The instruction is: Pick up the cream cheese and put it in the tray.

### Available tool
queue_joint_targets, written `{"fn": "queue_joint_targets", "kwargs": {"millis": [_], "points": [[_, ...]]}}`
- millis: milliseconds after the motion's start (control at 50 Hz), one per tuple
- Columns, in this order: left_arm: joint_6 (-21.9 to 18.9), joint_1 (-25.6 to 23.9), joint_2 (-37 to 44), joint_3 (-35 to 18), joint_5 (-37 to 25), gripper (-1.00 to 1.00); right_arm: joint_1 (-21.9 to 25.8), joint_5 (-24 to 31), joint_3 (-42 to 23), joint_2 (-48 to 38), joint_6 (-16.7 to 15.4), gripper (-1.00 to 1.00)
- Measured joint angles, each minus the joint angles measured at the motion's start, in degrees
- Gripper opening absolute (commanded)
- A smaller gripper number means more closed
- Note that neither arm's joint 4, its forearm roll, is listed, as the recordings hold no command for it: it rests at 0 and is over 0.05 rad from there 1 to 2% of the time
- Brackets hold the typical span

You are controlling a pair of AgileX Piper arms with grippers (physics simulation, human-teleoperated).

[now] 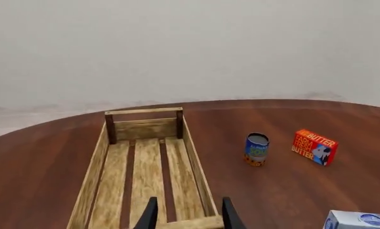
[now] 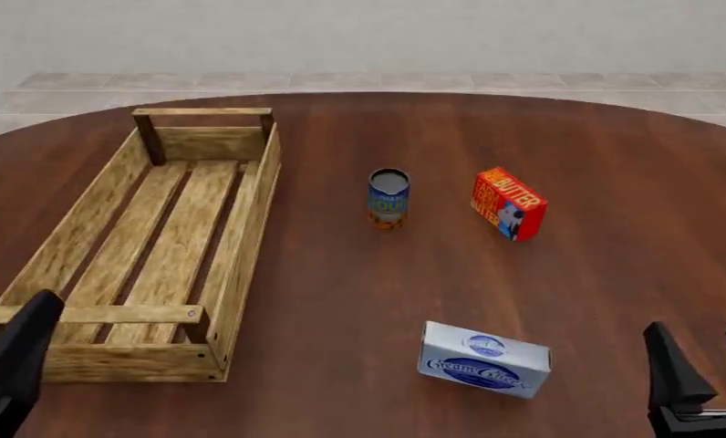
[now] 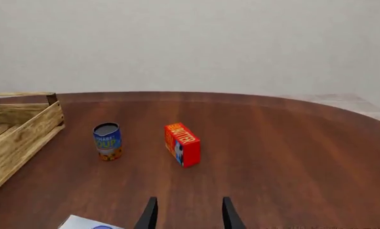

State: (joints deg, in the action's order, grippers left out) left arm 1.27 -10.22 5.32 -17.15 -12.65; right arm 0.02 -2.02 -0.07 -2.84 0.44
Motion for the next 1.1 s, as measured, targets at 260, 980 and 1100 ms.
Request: {"fn": "queue_joint_targets", "kwargs": {"millis": [260, 980, 1100], "points": [[0.2, -4.8, 7.3, -3.2, 0.9, 1.00, -0.1, 2.0, 0.0, 1.6, 0.3, 1.00], [-2.2, -16.1, 27.7, -11.2, 7.8, 1.00, -0.4, 3.7, 0.1, 2.8, 0.9, 1.00], [-3.1, -17.9, 30.5, -12.4, 8.6, 1.00, -0.4, 3.8, 0.1, 2.8, 1.0, 1.00]]}}
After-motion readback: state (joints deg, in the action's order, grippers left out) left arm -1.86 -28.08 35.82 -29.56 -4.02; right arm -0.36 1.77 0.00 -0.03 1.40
